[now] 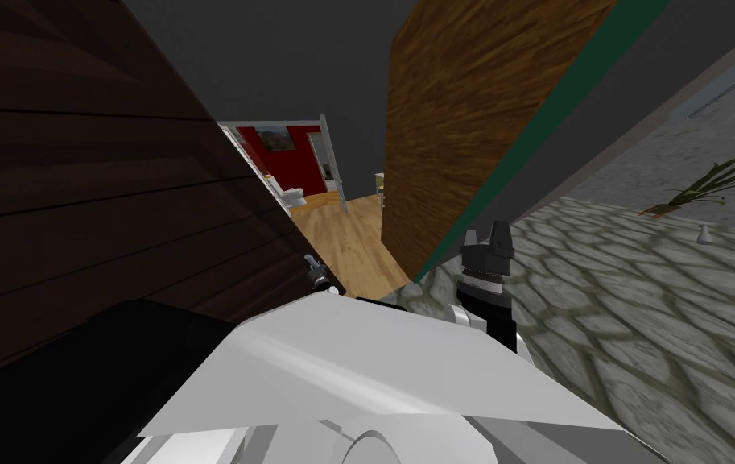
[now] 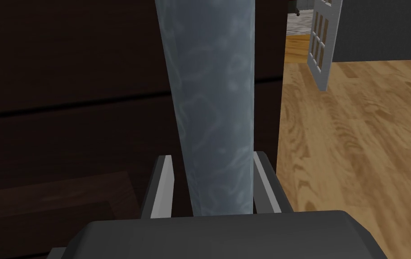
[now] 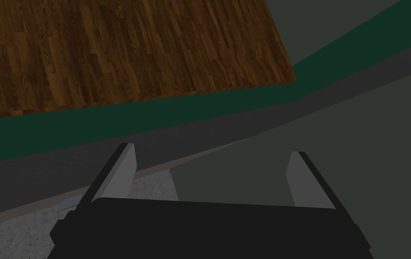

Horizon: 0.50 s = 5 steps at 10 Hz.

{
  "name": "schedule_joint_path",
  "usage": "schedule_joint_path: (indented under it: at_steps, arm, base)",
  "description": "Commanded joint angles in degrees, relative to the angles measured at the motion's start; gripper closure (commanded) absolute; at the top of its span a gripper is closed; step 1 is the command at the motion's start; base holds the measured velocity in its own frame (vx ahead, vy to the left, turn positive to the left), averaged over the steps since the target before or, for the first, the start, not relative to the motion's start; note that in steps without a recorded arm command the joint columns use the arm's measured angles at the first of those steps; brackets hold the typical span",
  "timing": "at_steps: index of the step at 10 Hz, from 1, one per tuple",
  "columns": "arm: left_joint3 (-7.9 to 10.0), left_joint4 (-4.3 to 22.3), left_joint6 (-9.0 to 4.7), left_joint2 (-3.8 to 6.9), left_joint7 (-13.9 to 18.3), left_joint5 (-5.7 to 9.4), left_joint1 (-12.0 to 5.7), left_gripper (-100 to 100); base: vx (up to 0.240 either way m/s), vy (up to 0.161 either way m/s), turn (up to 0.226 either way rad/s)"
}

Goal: Push the door open

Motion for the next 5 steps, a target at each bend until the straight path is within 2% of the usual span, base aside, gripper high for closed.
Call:
schedule_joint_path:
  at_steps: [1,2,3,5]
  arm:
    - [1.89,0.12,-1.62,0.47,0.02,1.17,0.51,100]
    - [1.89,0.12,-1.62,0.47,0.02,1.17,0.51,100]
    - [2.98,-0.47,-1.87,0.23,-0.36,2.14,1.15,100]
    - [4.03,-1.04,-2.10,-0.07,-0.74,3.07,1.76,100]
  base:
    - [0.084,0.034,-0.085]
    - [0.073,0.043,-0.043]
    - [0.096,0.043,-0.080]
    - [0.111,0.057,-0.065]
